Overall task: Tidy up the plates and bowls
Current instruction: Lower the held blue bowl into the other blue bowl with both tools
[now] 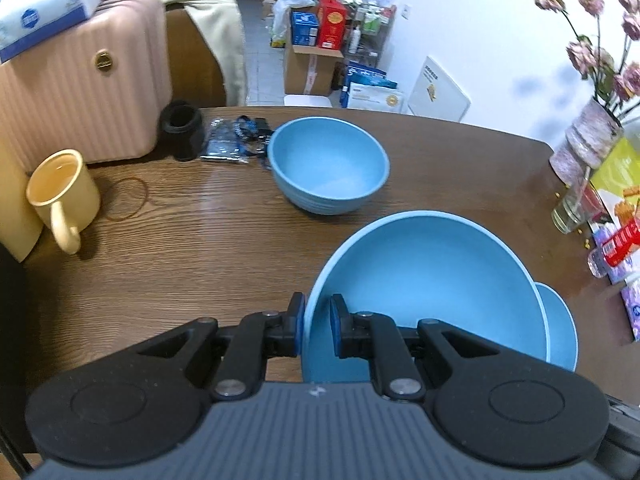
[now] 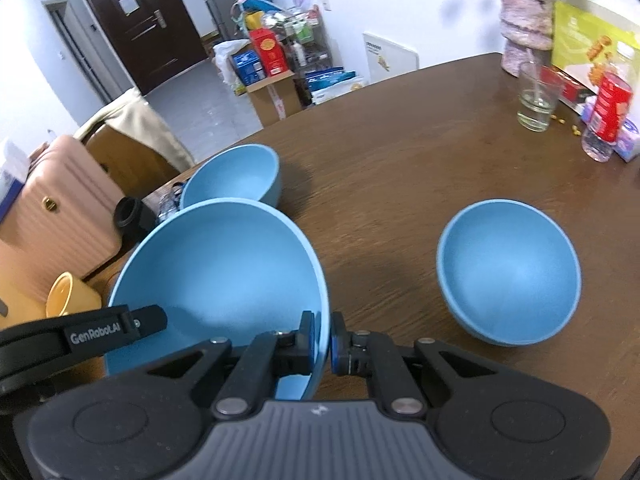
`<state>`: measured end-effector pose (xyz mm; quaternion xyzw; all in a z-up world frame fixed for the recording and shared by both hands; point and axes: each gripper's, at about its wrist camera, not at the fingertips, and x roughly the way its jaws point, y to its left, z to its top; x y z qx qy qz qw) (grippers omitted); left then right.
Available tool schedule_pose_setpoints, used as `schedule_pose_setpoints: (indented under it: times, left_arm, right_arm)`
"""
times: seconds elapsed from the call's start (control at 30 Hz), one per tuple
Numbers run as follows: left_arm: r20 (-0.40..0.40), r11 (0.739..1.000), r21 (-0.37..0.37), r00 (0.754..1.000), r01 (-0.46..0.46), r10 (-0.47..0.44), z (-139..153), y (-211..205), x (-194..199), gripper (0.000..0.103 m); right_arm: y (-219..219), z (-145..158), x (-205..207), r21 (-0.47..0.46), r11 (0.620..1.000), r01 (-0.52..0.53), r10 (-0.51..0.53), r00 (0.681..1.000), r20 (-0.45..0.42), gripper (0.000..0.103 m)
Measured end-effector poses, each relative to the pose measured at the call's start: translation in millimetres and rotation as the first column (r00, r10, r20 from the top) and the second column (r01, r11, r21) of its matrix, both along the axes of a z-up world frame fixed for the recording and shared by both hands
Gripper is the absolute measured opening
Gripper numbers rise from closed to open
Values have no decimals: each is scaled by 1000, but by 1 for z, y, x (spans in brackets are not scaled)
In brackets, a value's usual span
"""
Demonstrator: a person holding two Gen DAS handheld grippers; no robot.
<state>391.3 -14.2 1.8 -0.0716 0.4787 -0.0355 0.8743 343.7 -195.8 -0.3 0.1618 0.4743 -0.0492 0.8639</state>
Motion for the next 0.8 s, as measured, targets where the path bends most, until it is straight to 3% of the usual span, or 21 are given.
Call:
schedule_pose_setpoints:
  times: [0.8]
  left_arm:
    - [-12, 989, 4, 989, 148, -148, -7, -113, 12, 14]
  right_arm:
    - [-105, -8, -13, -8, 986, 164, -164, 987, 1, 7]
